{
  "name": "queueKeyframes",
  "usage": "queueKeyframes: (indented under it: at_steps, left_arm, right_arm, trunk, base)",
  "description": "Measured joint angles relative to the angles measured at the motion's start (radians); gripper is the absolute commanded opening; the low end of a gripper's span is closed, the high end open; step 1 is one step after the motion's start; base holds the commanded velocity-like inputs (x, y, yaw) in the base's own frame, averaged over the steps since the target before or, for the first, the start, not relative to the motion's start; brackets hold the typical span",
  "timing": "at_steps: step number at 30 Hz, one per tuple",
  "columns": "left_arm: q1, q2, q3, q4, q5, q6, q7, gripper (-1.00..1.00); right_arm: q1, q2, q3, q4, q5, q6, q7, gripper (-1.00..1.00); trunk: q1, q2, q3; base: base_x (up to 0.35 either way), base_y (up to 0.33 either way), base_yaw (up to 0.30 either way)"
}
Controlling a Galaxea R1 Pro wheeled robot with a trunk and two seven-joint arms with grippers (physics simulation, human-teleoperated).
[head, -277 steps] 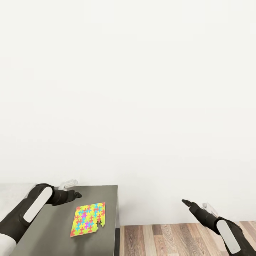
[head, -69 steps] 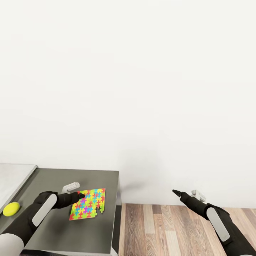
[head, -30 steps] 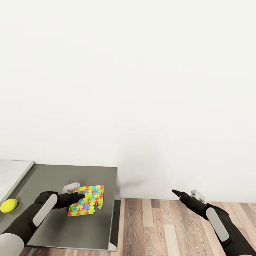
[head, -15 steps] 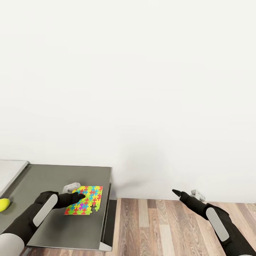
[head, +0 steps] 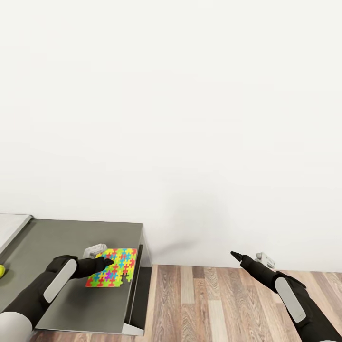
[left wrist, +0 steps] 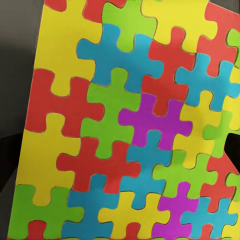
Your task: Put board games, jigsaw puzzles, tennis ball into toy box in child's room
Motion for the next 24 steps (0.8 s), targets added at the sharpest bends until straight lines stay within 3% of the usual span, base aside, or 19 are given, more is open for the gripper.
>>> queueKeyframes:
  at_steps: [24]
  left_arm:
    - [0.000, -0.003, -0.026, -0.011, -0.005, 0.000, -0.002, 1.00]
  right_arm:
    - [0.000, 0.001, 0.000, 0.002, 0.000, -0.002, 0.000, 1.00]
  trunk:
    - [0.000, 0.000, 0.000]
  base:
    - [0.000, -0.042, 0.000]
